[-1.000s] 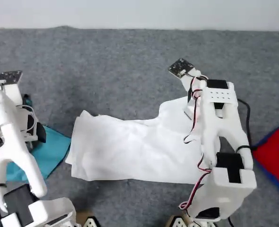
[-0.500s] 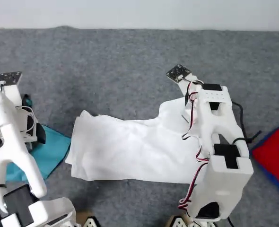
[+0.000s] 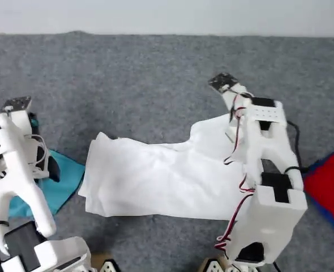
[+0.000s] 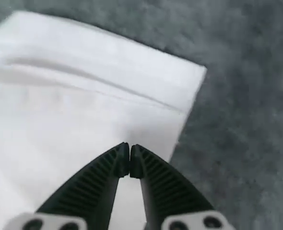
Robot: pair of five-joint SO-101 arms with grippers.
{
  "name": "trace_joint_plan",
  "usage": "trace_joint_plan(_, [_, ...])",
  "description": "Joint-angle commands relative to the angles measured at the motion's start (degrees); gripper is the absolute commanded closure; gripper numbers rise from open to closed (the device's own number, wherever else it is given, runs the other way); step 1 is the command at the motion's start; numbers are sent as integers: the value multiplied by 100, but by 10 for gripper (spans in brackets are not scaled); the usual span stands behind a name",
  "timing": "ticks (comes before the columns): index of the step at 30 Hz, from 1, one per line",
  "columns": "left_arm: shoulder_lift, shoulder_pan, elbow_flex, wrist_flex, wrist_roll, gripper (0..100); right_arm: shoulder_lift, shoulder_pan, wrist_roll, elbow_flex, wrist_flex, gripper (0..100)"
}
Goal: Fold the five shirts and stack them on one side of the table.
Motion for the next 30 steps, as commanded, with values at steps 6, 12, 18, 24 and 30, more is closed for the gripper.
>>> trace_joint_plan(6, [-273,0,673,167,-9,822,-119,418,-62,-1143,541,713])
trace_joint_plan(12, [-273,9,945,158,-9,822,752,189,-35,-2092,655,674])
trace_joint_plan(18, [-273,9,919,158,-44,822,2053,180,-35,-3174,1112,712])
trace_joint_plan(24, [-273,26,919,158,-44,822,3116,145,-44,-4396,1675,713])
trace_joint_plan(30, [-255,26,945,158,-44,822,3741,75,-35,-5415,2545,861])
